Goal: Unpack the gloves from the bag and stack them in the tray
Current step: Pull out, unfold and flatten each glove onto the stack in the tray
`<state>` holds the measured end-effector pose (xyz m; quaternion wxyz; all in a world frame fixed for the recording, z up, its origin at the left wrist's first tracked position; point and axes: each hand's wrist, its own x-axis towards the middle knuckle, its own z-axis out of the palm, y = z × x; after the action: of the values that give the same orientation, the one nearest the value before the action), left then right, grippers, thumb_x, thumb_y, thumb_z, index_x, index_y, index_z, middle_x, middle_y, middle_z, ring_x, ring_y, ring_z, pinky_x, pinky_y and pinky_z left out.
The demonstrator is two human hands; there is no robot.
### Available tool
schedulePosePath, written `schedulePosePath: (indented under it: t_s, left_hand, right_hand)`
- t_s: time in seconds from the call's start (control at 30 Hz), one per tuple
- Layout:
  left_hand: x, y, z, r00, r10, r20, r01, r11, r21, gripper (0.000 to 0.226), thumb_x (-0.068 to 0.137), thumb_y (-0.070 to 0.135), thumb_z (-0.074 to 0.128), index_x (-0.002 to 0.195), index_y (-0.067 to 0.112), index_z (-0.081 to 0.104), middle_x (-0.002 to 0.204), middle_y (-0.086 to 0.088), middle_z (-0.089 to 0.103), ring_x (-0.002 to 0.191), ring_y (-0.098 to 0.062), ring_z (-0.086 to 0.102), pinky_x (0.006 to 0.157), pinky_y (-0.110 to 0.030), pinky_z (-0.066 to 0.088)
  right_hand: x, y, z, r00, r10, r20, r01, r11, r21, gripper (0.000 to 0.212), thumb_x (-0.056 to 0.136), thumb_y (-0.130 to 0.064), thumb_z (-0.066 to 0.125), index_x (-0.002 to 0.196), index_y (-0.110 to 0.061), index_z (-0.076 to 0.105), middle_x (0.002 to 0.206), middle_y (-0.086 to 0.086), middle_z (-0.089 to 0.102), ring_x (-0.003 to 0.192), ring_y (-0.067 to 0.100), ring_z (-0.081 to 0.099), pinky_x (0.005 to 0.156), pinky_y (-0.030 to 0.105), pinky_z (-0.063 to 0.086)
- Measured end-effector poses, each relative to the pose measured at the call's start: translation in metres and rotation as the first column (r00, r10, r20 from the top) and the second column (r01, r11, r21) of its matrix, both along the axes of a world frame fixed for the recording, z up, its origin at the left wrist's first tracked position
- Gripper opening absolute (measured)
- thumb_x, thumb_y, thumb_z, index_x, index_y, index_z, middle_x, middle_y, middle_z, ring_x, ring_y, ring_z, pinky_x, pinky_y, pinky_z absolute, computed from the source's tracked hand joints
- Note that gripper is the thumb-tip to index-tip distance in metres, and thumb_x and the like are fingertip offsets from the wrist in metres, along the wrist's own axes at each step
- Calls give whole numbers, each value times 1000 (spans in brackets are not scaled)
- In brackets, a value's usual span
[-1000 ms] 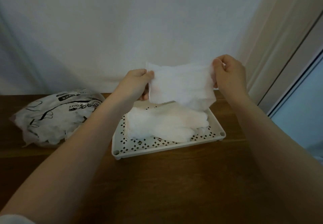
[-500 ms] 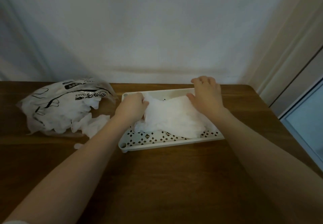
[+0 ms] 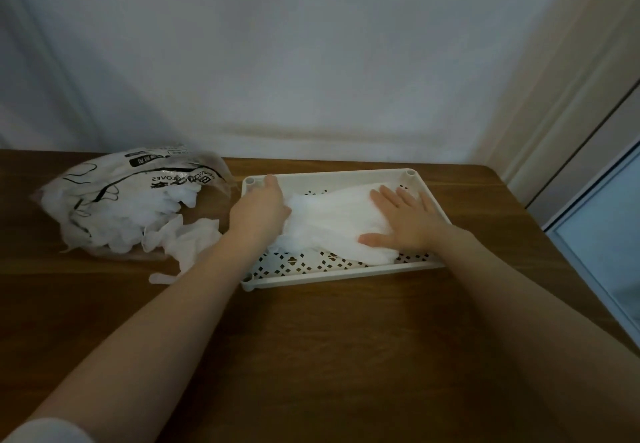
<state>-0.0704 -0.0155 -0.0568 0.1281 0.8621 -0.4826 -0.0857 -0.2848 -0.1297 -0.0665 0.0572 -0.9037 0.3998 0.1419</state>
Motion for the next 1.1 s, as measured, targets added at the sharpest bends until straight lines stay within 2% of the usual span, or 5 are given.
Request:
schedulePosePath:
  t_s: [0.27, 0.57, 0.67, 0.87, 1.1]
  left_hand:
    - [14, 39, 21, 994, -90, 53, 103, 931, -350, 13, 96, 24, 47, 101, 14, 51, 80, 1, 53, 70, -18, 51, 58, -31, 39]
    - [62, 93, -9, 974, 78, 215, -77, 997, -15, 48, 92, 35, 51, 132, 12, 40, 132, -13, 46, 120, -31, 39, 93, -39, 39]
    - [72, 96, -11, 973, 133, 191, -155, 982, 106, 41, 91, 39, 53, 120, 10, 53, 111, -11, 60, 100, -26, 53, 77, -34, 42]
    - [66, 110, 17, 999, 1, -44, -18, 924, -383, 19, 96, 28, 45, 83, 17, 54, 67, 6, 48, 68, -16, 50, 65, -28, 39]
    - [43, 112, 52, 747, -350, -565, -145, 744, -653, 16, 97, 25, 46, 82, 27, 52, 88, 8, 58, 78, -5, 57, 68, -27, 47]
  right_hand:
    - [49, 52, 32, 889, 217, 404, -170, 974, -151, 70, 89, -65, 23, 138, -19, 44, 148, 2, 38, 140, 19, 24, 117, 39, 7]
    - [134, 118, 29, 732, 458, 505, -419, 886, -196, 26, 98, -20, 42, 109, -13, 64, 109, 3, 64, 99, 19, 57, 87, 36, 47]
    - [145, 126, 25, 739, 438, 513, -404, 896, -183, 25, 97, -18, 43, 108, -12, 65, 108, 3, 64, 99, 19, 57, 87, 36, 47]
    - [152, 135, 34, 671, 60, 739, -235, 962, 136, 31, 95, -23, 53, 124, -12, 56, 121, 2, 60, 106, 10, 54, 90, 22, 44]
    - [138, 129, 50, 391, -505, 769, -399, 660, 636, 27, 90, -22, 59, 113, -8, 58, 107, 7, 64, 96, 23, 64, 77, 31, 55]
